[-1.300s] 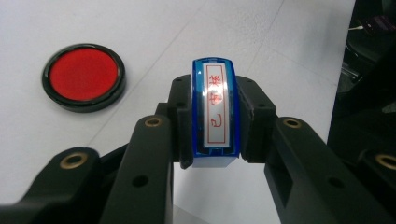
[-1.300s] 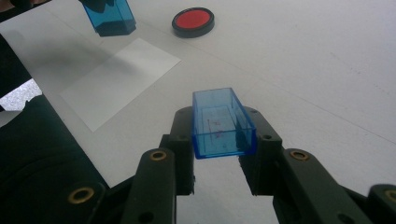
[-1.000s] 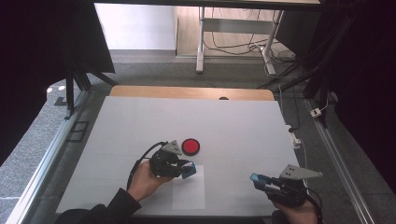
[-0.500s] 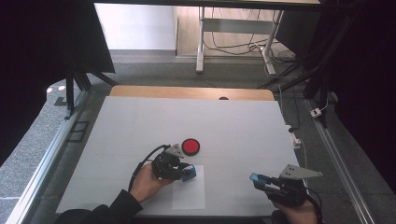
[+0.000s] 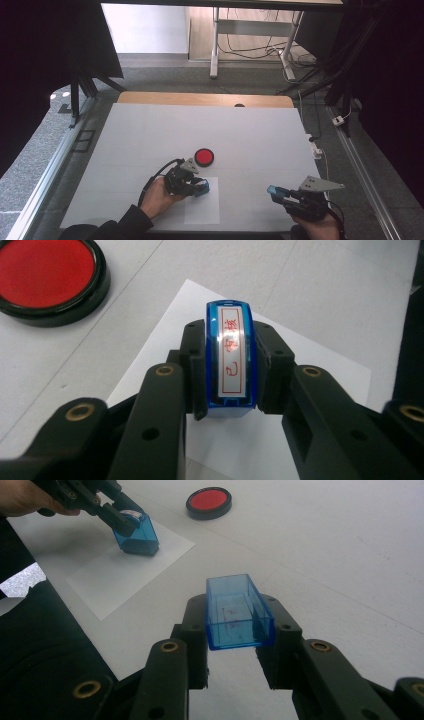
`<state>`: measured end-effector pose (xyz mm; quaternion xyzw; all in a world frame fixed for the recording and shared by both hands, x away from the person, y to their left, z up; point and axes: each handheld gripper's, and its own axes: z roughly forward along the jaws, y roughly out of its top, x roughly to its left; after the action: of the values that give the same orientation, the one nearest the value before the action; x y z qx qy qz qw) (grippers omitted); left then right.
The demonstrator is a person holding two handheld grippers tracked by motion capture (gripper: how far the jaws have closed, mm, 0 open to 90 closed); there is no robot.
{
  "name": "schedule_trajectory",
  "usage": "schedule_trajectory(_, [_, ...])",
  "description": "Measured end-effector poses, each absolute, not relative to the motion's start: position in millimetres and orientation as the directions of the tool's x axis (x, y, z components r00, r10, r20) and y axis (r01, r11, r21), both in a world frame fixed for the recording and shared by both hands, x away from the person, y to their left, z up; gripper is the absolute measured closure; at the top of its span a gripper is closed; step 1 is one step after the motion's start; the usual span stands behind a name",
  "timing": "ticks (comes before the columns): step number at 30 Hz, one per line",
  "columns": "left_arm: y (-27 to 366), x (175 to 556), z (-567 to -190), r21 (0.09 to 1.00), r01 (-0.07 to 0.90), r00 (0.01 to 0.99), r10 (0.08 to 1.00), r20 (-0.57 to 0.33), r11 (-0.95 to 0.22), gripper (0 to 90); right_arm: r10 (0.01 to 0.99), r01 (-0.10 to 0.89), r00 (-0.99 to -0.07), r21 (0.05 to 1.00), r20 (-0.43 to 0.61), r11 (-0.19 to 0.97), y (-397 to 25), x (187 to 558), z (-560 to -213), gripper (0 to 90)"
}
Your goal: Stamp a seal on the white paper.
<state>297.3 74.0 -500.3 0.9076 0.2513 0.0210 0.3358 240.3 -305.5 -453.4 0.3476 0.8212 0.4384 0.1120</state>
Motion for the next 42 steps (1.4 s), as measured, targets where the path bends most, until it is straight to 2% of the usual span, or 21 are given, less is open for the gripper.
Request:
schedule_trajectory(15, [68.2,283.5,-501.4,0.630,0.402,0.870,0.491,-0.039,-0.664,70.6,0.672,0.474,-0.731,0.795,0.116,0.379,-305.0,240.3,-453.3,68.2])
schedule_trajectory(33, [78.9,297.7,-505.8,0.640,0.495,0.843,0.504,-0.190,-0.588,70.6,0.672,0.475,-0.732,0.792,0.112,0.385,-304.8,240.2,-453.3,68.2])
schedule_trajectory(37, [79.3,298.1,-506.0,0.639,0.495,0.843,0.502,-0.191,-0.588,70.6,0.670,0.474,-0.733,0.792,0.114,0.384,-304.6,240.2,-453.5,68.2])
schedule_trajectory(42, [75.6,294.2,-504.4,0.634,0.473,0.851,0.503,-0.149,-0.612,70.6,0.670,0.475,-0.733,0.792,0.115,0.384,-304.6,240.4,-453.5,68.2])
